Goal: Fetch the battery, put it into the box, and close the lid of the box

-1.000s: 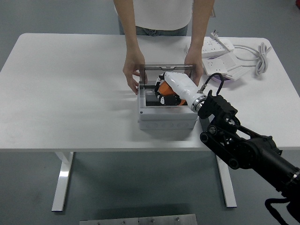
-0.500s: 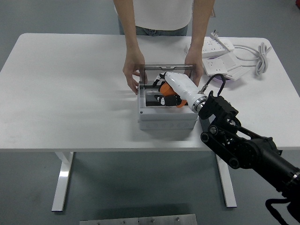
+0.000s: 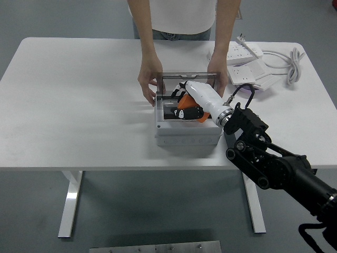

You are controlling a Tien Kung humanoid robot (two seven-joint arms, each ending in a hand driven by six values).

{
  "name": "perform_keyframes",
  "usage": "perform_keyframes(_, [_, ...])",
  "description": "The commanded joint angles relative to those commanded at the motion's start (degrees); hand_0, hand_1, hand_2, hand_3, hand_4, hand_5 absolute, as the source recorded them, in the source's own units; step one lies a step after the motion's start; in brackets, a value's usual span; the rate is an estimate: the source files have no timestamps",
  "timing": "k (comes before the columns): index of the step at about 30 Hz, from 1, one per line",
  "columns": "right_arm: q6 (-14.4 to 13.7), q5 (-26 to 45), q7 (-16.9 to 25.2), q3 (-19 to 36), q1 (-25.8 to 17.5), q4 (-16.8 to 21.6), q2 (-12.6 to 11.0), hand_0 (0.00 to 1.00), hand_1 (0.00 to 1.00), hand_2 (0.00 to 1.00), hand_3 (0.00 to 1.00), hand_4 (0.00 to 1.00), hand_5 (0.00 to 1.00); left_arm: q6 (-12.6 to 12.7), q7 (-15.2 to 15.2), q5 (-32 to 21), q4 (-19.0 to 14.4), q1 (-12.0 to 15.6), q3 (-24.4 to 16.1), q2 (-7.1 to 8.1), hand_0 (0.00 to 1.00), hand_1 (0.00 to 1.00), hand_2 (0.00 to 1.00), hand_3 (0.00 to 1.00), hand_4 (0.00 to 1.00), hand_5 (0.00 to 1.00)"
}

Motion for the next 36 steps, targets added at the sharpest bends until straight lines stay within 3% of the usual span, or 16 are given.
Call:
perform_keyframes(16, [-2.4, 2.3, 5.6, -0.5, 1.1, -4.0, -0.3, 0.218, 0.353, 0.450, 0.528, 0.811, 0.190, -1.0, 0.3, 2.0, 0.0, -1.0, -1.0, -0.21, 0.632, 0.698, 0.573, 0.541, 0.500, 0.002])
perform_keyframes(36, [-3.1, 3.6, 5.9, 0.0, 1.8, -5.6, 0.2, 0.248, 0.352, 0.449, 0.522, 0.814, 0.198, -1.6, 0.7, 2.9, -0.1, -1.3, -1.4, -0.40, 0.632, 0.698, 0.573, 0.541, 0.500, 0.002])
